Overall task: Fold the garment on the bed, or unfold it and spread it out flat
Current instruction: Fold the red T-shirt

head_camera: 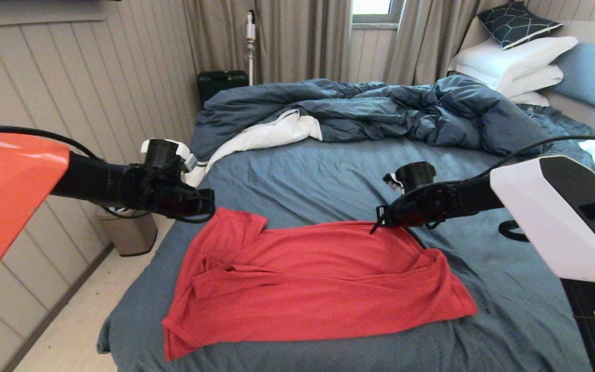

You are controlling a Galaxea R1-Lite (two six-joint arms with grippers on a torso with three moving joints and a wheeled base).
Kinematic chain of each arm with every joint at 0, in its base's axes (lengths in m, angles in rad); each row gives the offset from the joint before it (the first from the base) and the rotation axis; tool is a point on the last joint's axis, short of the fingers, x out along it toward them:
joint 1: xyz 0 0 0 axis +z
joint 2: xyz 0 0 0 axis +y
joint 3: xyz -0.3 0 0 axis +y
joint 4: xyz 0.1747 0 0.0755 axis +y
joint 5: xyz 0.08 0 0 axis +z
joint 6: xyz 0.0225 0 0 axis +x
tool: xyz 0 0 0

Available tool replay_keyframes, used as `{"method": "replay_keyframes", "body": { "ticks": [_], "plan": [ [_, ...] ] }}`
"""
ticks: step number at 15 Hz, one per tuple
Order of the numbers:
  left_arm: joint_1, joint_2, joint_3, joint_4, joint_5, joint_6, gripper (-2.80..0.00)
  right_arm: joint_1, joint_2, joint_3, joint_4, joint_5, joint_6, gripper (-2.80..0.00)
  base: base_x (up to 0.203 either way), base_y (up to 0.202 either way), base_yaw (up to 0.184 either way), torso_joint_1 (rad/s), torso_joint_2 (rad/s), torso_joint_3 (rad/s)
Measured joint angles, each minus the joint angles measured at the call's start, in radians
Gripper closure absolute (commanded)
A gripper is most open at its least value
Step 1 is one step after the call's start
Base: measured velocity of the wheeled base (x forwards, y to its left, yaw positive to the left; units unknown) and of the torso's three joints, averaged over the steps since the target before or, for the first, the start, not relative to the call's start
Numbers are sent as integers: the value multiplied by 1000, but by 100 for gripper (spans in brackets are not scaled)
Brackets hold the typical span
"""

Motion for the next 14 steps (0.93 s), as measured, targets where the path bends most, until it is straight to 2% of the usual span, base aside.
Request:
{"method": "replay_keyframes", "body": {
  "ticks": [12,13,14],
  "plan": [
    [-17,23,7,0,1,-1,0,-14,-192,106,-3,7,0,0,0,0,0,0,0,0],
    [-17,30,4,0,2,-1,-280,-13,-191,109,-3,7,0,0,0,0,0,0,0,0],
    [-16,40,1,-2,8,0,-280,-13,-190,110,-3,9,1,0,0,0,0,0,0,0]
  ]
}}
